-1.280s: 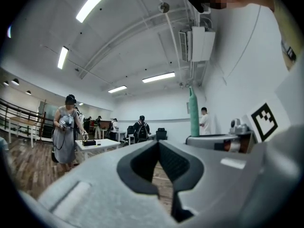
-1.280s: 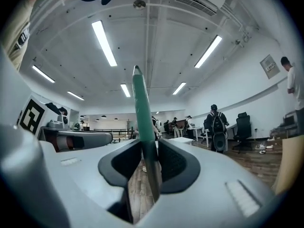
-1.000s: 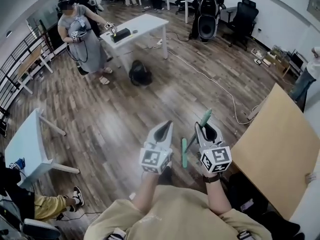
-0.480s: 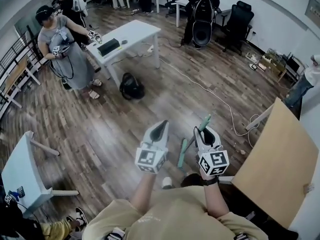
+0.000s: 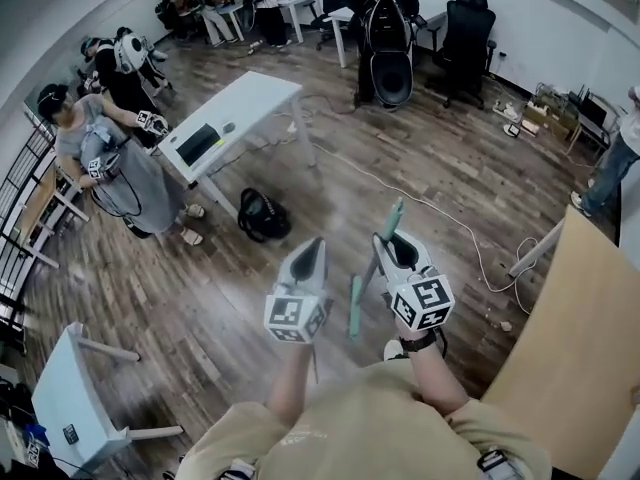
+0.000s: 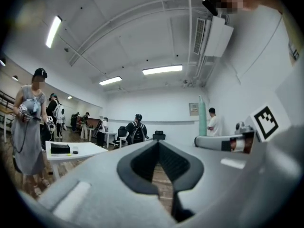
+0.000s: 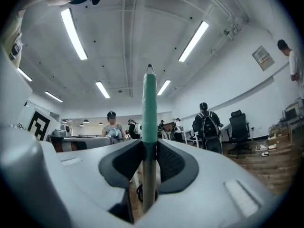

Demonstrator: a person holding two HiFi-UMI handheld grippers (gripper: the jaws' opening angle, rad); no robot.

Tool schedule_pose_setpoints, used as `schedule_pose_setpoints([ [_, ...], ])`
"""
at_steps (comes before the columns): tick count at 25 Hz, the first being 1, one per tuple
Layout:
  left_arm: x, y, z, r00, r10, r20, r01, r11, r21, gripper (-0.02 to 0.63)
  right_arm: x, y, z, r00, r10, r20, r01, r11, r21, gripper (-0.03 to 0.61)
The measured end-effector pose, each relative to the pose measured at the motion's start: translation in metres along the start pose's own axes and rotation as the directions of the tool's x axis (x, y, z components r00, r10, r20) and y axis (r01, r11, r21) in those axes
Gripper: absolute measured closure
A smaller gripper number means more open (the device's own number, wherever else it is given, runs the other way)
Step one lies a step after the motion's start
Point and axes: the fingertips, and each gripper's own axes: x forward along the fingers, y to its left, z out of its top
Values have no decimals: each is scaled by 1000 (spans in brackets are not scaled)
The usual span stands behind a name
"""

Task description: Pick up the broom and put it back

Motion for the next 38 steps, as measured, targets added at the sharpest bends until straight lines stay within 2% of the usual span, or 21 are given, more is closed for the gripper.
schedule_pose_setpoints([
  [3, 56, 0, 8, 1000, 12, 14, -12, 999, 37, 612, 26, -58, 25, 998, -13, 69, 12, 1000, 15, 485],
  [5, 83, -1, 1, 1000, -6, 3, 5, 999, 44, 612, 41, -87, 27, 997, -27, 76, 28, 1000, -5, 485],
  [7, 110, -2, -15, 999, -27, -32, 28, 999, 26, 612, 58, -115, 20, 997, -55, 52, 57, 998, -34, 485],
  [10, 151, 0, -33, 994, -64, -86, 64, 998, -9, 612, 82, -158, 3, 993, -117, -32, 115, 992, -43, 477],
  [14, 211, 23, -33, 990, -106, -92, 104, 994, -24, 612, 113, -203, 0, 984, -171, -55, 168, 984, -63, 476],
  [16, 253, 44, -32, 987, -137, -81, 134, 990, -32, 612, 138, -233, 0, 972, -225, -63, 221, 974, -58, 476],
  [19, 325, 76, -29, 977, -210, -42, 208, 977, -57, 612, 179, -283, -3, 939, -333, -85, 333, 943, -7, 476],
  [21, 364, 92, -19, 962, -271, 9, 271, 959, -82, 612, 203, -308, 1, 925, -374, -73, 377, 925, 34, 474],
  [23, 400, 105, -14, 943, -331, 27, 332, 939, -90, 612, 221, -329, 7, 907, -418, -48, 421, 904, 69, 474],
  [25, 432, 110, -15, 919, -394, 22, 394, 915, -91, 612, 228, -351, 8, 870, -492, -39, 493, 866, 82, 476],
  [27, 464, 111, -19, 897, -441, 33, 442, 892, -98, 612, 223, -376, 6, 811, -584, -35, 585, 806, 87, 481],
  [30, 511, 114, -39, 874, -486, 19, 483, 864, -141, 612, 200, -413, -1, 695, -718, -36, 713, 683, 160, 485],
  [32, 531, 96, -56, 839, -544, -16, 534, 828, -170, 612, 174, -434, -5, 625, -779, -47, 769, 605, 207, 486],
  [33, 538, 79, -62, 815, -578, -32, 566, 807, -172, 612, 161, -444, -5, 600, -798, -51, 787, 578, 213, 486],
  [35, 555, 36, -72, 767, -640, -50, 625, 762, -170, 612, 142, -467, -3, 575, -816, -54, 807, 556, 199, 485],
  [38, 592, -30, -82, 716, -695, -64, 678, 714, -174, 612, 127, -507, -2, 575, -817, -50, 810, 559, 178, 482],
])
